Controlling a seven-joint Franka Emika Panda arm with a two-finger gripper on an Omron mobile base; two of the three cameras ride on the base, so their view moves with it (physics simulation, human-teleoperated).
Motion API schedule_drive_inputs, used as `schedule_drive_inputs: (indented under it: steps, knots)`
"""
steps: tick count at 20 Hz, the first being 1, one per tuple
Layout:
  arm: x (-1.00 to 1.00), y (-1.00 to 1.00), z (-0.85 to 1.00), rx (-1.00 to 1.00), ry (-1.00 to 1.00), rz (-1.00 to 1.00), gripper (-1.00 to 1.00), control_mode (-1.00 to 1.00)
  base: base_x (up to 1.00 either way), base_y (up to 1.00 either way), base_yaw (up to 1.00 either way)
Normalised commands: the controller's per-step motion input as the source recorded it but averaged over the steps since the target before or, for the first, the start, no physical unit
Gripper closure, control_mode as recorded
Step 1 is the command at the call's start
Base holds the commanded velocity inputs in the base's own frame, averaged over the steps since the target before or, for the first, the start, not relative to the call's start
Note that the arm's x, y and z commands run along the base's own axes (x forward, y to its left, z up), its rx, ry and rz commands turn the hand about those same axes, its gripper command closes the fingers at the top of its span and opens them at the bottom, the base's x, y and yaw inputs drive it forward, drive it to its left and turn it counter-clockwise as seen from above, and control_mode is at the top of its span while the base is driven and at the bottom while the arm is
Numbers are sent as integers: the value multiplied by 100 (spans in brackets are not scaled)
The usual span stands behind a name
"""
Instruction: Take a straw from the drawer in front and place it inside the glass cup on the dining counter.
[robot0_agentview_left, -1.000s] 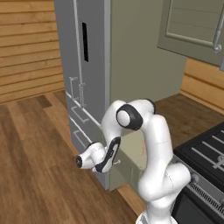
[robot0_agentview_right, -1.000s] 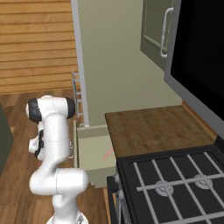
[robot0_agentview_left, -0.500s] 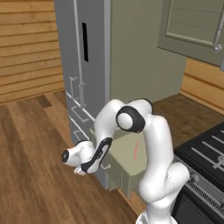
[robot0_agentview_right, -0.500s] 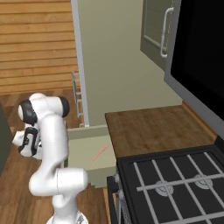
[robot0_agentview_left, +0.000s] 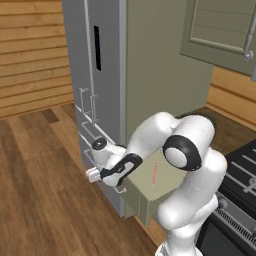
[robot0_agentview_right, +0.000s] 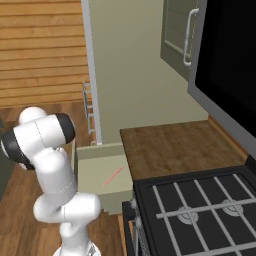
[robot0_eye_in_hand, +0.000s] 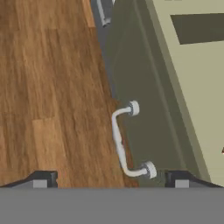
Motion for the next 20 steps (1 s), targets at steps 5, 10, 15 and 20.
schedule_drive_inputs:
  steps: [5,10,15,20]
  knots:
    - [7,-63,76,26,0,0,-100,-100,0,0,0]
    - [46,-67,23,14,8,0,-100,-100,0,0,0]
    - [58,-44,0,2,3,0,-100,-100,0,0,0]
    - [44,-19,-11,0,1,0,-100,-100,0,0,0]
